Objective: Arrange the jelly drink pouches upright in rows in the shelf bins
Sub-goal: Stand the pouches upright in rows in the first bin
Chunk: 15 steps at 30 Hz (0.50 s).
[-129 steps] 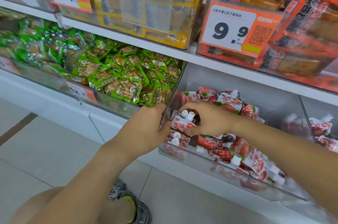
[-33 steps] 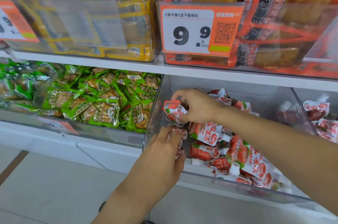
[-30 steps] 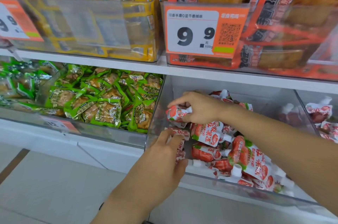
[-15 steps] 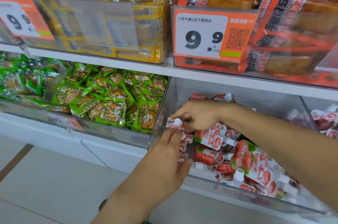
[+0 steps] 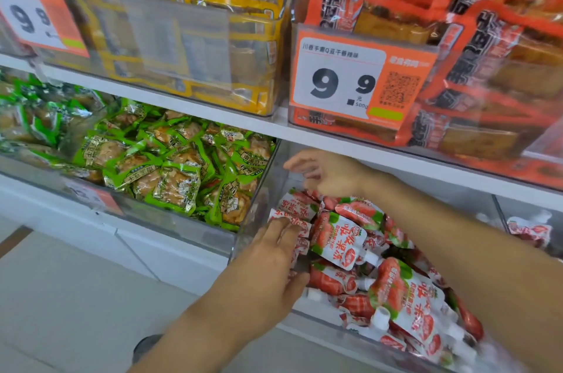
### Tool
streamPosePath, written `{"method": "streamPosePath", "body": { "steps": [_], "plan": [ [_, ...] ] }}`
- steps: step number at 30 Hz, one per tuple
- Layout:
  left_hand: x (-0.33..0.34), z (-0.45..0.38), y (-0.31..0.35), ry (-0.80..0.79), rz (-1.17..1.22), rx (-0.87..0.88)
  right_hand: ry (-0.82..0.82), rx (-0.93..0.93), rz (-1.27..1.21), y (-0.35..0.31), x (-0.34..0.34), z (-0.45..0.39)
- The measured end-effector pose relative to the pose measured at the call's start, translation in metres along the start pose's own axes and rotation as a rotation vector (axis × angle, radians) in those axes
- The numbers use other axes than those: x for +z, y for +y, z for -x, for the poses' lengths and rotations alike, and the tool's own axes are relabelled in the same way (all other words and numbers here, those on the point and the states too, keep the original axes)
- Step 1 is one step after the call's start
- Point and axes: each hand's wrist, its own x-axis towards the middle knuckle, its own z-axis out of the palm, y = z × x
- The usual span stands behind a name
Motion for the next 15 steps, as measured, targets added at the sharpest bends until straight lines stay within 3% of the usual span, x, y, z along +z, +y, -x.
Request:
{"method": "streamPosePath", "body": {
  "steps": [4, 7, 10, 15],
  "plan": [
    [0.001, -0.001, 0.001, 0.005, -0.001, 0.001, -0.191, 0.023, 0.569, -0.002, 0.007, -0.019],
    [0.002, -0.003, 0.0, 0.003, 0.006, -0.008, -0.235, -0.004, 0.772, -0.001, 0.019, -0.03],
    [0.002, -0.002, -0.002, -0.024, -0.004, -0.002, -0.185, 0.0, 0.82, 0.002, 0.02, -0.032],
    [0.001, -0.001, 0.0, -0.026, -0.022, -0.004, 0.07, -0.114, 0.738, -0.001, 0.006, -0.004]
  ]
}}
